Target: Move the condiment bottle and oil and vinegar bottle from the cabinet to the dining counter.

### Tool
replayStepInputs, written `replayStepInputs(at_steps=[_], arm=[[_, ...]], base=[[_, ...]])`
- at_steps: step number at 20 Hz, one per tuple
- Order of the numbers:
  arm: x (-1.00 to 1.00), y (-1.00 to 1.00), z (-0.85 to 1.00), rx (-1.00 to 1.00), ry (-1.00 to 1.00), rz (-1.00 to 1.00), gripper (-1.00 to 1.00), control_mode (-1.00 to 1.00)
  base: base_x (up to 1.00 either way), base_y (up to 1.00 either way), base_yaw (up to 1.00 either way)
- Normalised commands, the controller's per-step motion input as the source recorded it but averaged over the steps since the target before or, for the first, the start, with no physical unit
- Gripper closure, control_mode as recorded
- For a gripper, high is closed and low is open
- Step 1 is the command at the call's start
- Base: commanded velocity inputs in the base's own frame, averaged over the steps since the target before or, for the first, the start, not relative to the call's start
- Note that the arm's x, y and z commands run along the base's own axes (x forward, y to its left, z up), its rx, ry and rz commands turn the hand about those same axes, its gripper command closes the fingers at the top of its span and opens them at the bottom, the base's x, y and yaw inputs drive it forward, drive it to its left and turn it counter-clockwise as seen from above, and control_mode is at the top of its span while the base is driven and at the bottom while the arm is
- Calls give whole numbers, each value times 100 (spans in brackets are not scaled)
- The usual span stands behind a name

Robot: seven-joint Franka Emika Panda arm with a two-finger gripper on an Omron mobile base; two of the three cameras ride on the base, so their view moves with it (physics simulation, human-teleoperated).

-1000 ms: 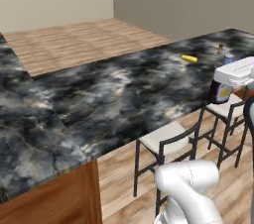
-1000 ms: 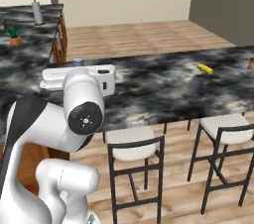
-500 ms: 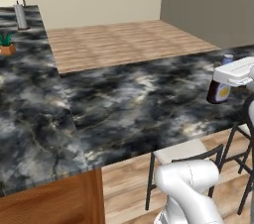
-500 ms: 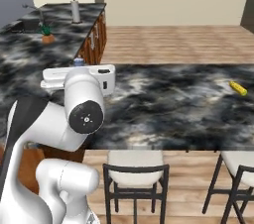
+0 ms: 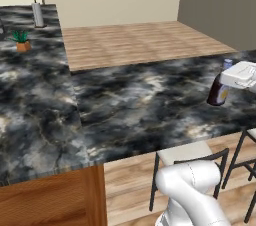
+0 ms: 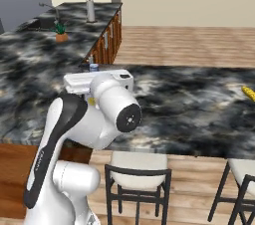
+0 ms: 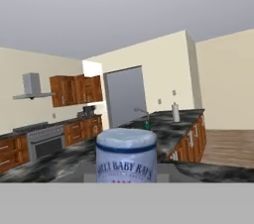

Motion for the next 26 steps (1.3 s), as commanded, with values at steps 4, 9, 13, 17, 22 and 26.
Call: replayStepInputs(at_steps=[4,9,13,17,22,26], arm=[[67,-34,-20,6,0,17,100,-100],[66,-18,-19,3,0,15,100,-100],[55,-13,-33,0,0,16,100,-100],[55,-8,-51,-4,-1,16,100,-100],[51,-4,-44,-12,-6,8,100,-100],[54,-11,-40,-9,-12,3,100,-100]], base=[[0,0,0],[0,0,0],[0,0,0],[0,0,0],[0,0,0],[0,0,0]])
